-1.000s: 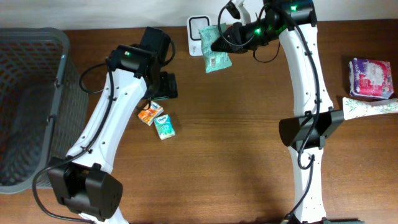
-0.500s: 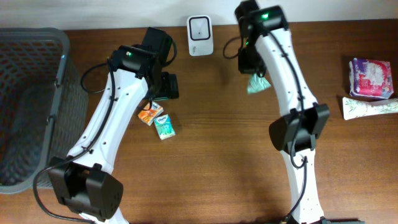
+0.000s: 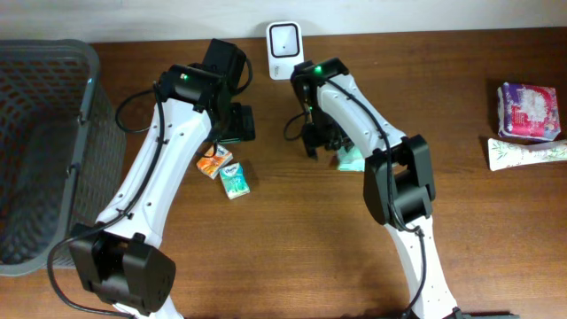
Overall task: Scan the item barcode
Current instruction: 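Hold the wipes packet's barcode up to the scanner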
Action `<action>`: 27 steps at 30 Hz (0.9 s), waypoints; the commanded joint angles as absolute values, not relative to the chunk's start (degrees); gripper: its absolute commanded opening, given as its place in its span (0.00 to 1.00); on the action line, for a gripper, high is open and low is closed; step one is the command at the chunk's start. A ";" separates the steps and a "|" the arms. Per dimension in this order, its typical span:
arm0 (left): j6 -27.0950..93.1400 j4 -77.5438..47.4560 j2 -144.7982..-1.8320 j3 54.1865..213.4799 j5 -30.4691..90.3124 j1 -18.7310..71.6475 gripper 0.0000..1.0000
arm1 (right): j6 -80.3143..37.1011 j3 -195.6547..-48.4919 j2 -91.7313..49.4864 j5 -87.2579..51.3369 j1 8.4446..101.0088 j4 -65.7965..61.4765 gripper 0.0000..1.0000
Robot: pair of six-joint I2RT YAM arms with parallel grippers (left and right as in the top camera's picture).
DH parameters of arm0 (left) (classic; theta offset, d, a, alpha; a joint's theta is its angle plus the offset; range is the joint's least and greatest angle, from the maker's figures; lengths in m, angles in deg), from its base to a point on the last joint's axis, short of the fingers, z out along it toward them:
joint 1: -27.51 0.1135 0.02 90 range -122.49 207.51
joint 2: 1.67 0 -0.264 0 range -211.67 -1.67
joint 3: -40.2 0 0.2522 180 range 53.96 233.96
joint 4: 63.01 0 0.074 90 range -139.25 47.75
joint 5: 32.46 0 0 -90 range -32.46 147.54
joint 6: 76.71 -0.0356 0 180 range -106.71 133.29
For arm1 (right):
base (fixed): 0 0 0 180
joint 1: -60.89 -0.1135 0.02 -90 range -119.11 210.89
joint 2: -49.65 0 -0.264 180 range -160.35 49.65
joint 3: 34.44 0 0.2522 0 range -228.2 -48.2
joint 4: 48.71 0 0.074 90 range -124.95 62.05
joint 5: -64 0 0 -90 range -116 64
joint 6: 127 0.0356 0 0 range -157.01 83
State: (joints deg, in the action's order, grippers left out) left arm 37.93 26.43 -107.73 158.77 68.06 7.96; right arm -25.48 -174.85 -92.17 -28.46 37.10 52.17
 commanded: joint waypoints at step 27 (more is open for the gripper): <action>37.23 26.50 -106.55 159.38 67.87 7.78 0.99 | -30.76 -172.60 -91.27 -15.65 45.49 43.84 0.04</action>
